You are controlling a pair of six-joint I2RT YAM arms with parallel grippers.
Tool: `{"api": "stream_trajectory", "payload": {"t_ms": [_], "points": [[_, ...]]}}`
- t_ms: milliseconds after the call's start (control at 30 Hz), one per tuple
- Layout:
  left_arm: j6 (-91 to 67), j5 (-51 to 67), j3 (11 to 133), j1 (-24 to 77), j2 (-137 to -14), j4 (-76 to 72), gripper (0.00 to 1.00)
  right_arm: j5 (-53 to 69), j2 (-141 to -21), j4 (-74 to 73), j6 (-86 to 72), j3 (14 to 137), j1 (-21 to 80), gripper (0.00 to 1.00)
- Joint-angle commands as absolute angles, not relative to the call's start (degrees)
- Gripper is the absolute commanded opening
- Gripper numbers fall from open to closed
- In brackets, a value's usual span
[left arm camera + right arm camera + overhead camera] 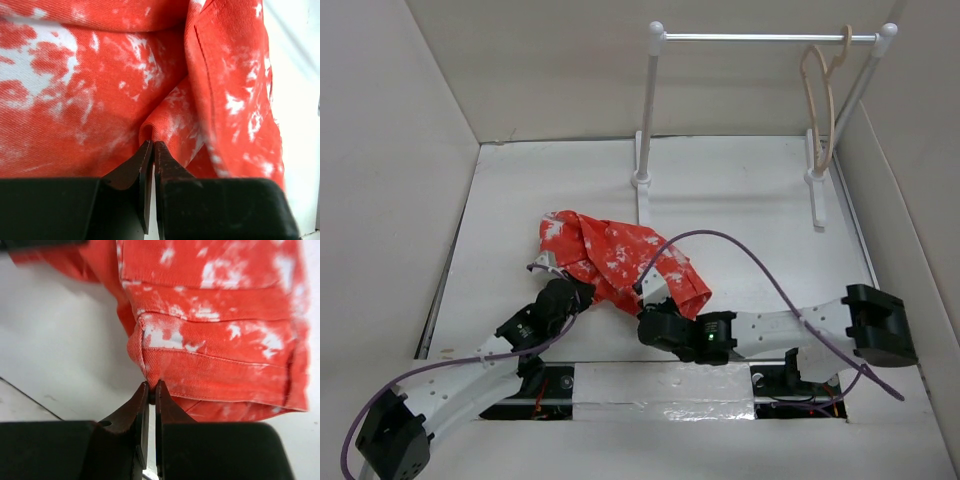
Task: Place the trousers on the hanger
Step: Flatten out the trousers at the center of the board.
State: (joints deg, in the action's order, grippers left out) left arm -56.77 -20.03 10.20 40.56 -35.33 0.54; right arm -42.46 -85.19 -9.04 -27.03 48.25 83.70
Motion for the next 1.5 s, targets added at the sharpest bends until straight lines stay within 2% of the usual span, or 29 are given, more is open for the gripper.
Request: {"api": "stream_trajectory", "payload": {"t_ms": [0,267,367,500,567,667,700,767,833,867,933,967,1067,1133,1167,1200,1233,1267,1333,1367,1467], "points": [[-55.9,-21.2,11.3,40.9,-35.7,-3.1,0.00,-49.0,-78.6,-11.1,-28.6,48.9,83.1,0.00],[-49.6,-16.3,15.7,40.9,-32.9,-3.5,0.00,-57.1,-65.1,-24.6,-29.2,52.3,78.6,0.00],[-44.7,-10.0,17.1,40.9,-33.3,-7.1,0.00,-56.2,-57.7,-24.6,-26.3,51.0,71.1,0.00],[-40.5,-1.7,18.9,41.5,-38.5,-14.7,0.00,-54.2,-50.5,-21.8,-22.2,48.1,56.4,0.00],[-39.4,-0.3,20.6,43.1,-43.5,-17.0,0.00,-51.9,-48.4,-21.1,-20.3,48.3,45.8,0.00],[-36.3,-4.1,25.9,50.8,-49.8,-17.1,0.40,-49.3,-47.5,-19.9,-17.6,48.9,32.7,0.00],[-35.8,-6.1,28.5,52.9,-51.1,-16.7,0.65,-46.6,-47.5,-19.3,-17.1,49.0,29.6,0.00],[-34.9,-10.4,30.8,57.5,-53.5,-15.6,0.77,-40.9,-48.1,-17.2,-16.4,48.7,21.8,0.00],[-35.2,-14.6,32.6,58.8,-54.0,-14.3,0.78,-37.2,-49.2,-15.6,-16.8,48.0,18.3,0.11],[-36.6,-16.3,32.5,58.8,-53.0,-13.9,0.77,-33.6,-50.6,-14.5,-16.9,47.8,16.7,0.29],[-39.5,-24.6,30.2,58.8,-51.0,-12.0,0.76,-30.0,-51.6,-15.1,-17.3,48.2,17.6,0.49],[-43.4,-27.4,29.4,58.2,-48.5,-10.8,0.76,-29.6,-51.8,-15.8,-17.4,47.9,18.9,0.62],[-48.9,-31.6,25.8,53.5,-43.4,-5.9,0.76,-29.4,-50.7,-13.8,-16.8,45.8,25.3,0.73],[-52.1,-27.3,21.6,45.6,-41.1,-5.8,0.76,-30.8,-49.6,-13.7,-17.3,45.1,30.9,0.73],[-52.6,-24.5,20.1,42.6,-39.1,-6.5,0.76,-31.9,-49.2,-14.0,-17.3,44.7,32.7,0.72],[-52.9,-21.1,16.8,39.5,-38.2,-7.8,0.76,-31.9,-48.9,-14.0,-17.0,44.1,34.3,0.66],[-52.9,-14.7,15.2,33.8,-37.6,-10.4,0.76,-30.5,-48.6,-13.4,-16.4,43.7,37.1,0.53],[-52.9,-11.9,14.1,31.2,-36.7,-11.2,0.77,-28.5,-49.0,-12.2,-16.1,43.3,38.7,0.22],[-51.8,-6.2,11.6,25.8,-36.2,-12.6,0.77,-22.8,-50.8,-11.4,-16.4,42.3,42.2,0.04],[-51.6,-4.8,10.8,24.8,-36.2,-13.1,0.77,-22.2,-51.3,-11.3,-17.2,42.0,46.9,0.00],[-52.0,-0.4,8.6,24.2,-38.1,-16.1,0.77,-22.4,-52.4,-6.5,-18.6,39.6,57.3,0.00]]}}
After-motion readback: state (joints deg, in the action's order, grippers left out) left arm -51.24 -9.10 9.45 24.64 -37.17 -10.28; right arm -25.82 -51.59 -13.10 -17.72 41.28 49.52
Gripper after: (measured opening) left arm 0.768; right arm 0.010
